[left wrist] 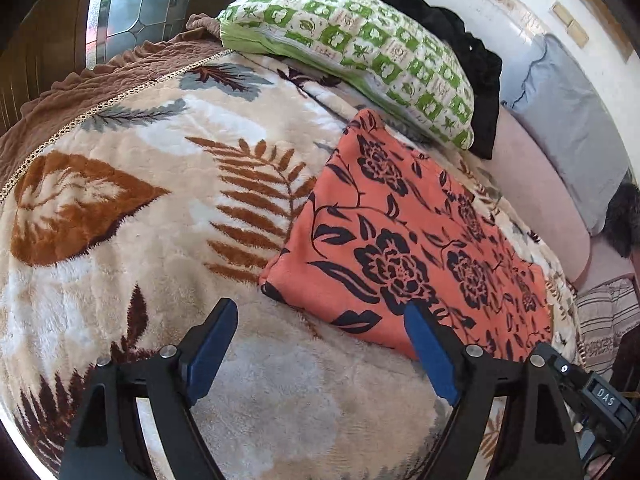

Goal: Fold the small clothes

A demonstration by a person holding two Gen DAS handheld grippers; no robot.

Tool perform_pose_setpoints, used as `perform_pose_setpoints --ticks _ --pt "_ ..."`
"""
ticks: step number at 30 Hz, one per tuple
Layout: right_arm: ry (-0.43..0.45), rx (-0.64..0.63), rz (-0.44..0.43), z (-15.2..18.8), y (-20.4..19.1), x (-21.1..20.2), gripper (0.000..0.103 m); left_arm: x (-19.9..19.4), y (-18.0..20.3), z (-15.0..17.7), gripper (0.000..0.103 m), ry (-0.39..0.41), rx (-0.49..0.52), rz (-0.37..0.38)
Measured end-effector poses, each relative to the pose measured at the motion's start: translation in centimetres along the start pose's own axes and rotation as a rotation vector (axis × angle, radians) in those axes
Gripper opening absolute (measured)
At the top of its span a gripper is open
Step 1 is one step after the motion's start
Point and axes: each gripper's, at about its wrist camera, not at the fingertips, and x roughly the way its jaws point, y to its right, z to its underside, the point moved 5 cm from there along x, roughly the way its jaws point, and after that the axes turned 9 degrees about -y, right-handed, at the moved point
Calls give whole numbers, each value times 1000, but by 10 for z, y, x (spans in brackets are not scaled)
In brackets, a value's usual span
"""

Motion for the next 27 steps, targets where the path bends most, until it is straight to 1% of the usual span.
perform_pose_setpoints --ticks 1,2,4,6,8,11,14,15,16,17,18,19,20,21,24,27 --pt "-1 -5 10 -1 0 2 23 6 2 1 86 -26 9 -5" --pt "-1 -10 23 -3 0 3 23 11 4 3 86 -49 16 6" --pt "0 -19 42 -5 2 6 23 19 6 5 88 -75 23 15" --pt "7 -15 54 -9 6 8 23 22 8 2 90 -50 32 6" --pt "21 5 54 -14 11 11 23 25 8 -5 90 -30 18 6" --pt "46 37 21 -21 17 15 23 31 10 -15 90 -11 2 29" --pt "74 32 -14 -24 17 23 23 35 15 -21 90 21 4 55" --pt "60 27 -22 -23 16 30 23 36 17 -23 85 31 6 56" --pt "24 28 -17 -21 16 41 23 36 18 -24 77 42 10 50" --pt "-39 32 6 -18 18 57 23 37 20 -25 74 49 16 42" --pt "-72 25 32 -14 20 68 23 39 20 -26 70 53 21 35" --pt "-40 -2 42 -14 18 67 23 40 20 -27 70 56 18 34" --pt "-35 -21 54 -14 15 67 23 41 20 -28 70 57 9 40" --pt "-48 -21 60 -15 15 68 23 42 19 -29 71 62 -3 47" --pt "-61 20 13 -16 21 68 23 45 16 -31 82 82 -47 90" --pt "-72 45 -30 -17 26 68 23 47 18 -33 82 102 -63 107"
